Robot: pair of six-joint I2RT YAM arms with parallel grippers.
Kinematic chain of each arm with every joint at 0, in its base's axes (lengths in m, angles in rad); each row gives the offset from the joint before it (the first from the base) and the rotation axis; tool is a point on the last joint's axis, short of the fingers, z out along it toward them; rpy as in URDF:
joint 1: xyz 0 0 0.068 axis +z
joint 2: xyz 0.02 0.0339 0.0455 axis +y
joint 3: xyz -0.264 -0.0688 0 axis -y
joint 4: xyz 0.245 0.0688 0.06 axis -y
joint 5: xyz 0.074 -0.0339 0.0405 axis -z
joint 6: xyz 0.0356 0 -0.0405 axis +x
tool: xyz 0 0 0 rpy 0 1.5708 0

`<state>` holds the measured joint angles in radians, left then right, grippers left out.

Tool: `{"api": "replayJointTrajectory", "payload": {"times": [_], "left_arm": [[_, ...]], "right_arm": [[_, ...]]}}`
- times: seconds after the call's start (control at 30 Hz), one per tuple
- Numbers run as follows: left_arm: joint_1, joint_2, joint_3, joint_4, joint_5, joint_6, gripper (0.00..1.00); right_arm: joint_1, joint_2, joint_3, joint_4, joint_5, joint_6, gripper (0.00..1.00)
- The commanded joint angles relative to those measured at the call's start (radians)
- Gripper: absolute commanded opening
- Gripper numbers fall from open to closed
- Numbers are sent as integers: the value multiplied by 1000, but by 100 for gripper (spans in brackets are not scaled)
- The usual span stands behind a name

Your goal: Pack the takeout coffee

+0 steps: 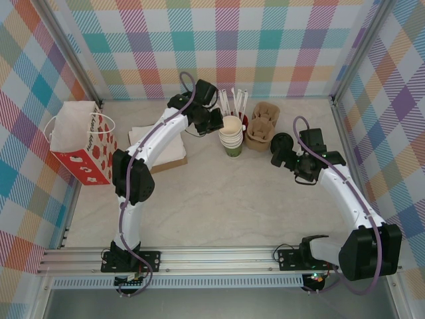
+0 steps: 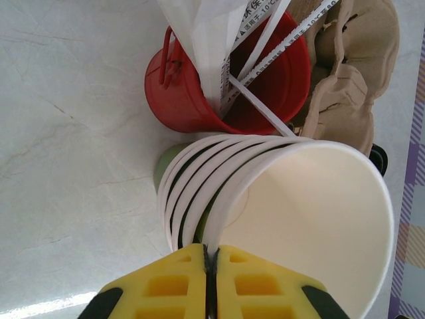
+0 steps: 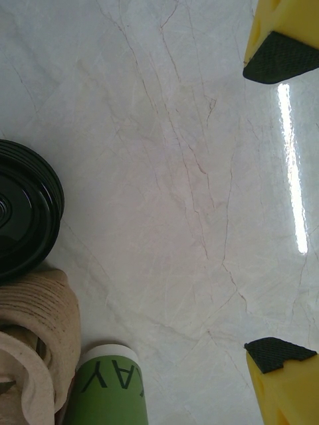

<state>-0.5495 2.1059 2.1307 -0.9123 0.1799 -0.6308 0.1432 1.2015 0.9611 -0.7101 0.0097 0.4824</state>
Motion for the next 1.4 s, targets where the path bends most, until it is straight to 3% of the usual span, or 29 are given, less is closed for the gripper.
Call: {"api": "replayJointTrajectory", "payload": {"times": [0.0, 0.47, 0.57, 0.67, 0.77, 0.9, 1.1, 1.37], "left_arm": [[-16, -6, 66, -27, -7, 22, 8], [-16, 14, 183, -241, -95, 78, 6], [-17, 20, 180, -250, -86, 80, 6], [-17, 22, 179, -242, -63, 77, 6], [-17, 21, 176, -220, -27, 60, 6], [-18, 19, 174, -208, -6, 47, 6], [-21, 13, 163, -208, -11, 44, 5], [-32, -1, 147, -197, -13, 41, 5]], "right_arm": [[-7, -16, -5, 8, -10, -14, 100], [-7, -16, -1, 7, -19, -26, 100], [-6, -15, 11, 23, -76, -32, 100], [-5, -20, 6, 103, -224, -20, 100], [-6, -21, -19, 246, -402, 60, 100], [-5, 6, -40, 399, -519, 167, 100], [0, 92, -66, 610, -630, 310, 98], [42, 218, -42, 723, -639, 366, 98]]}}
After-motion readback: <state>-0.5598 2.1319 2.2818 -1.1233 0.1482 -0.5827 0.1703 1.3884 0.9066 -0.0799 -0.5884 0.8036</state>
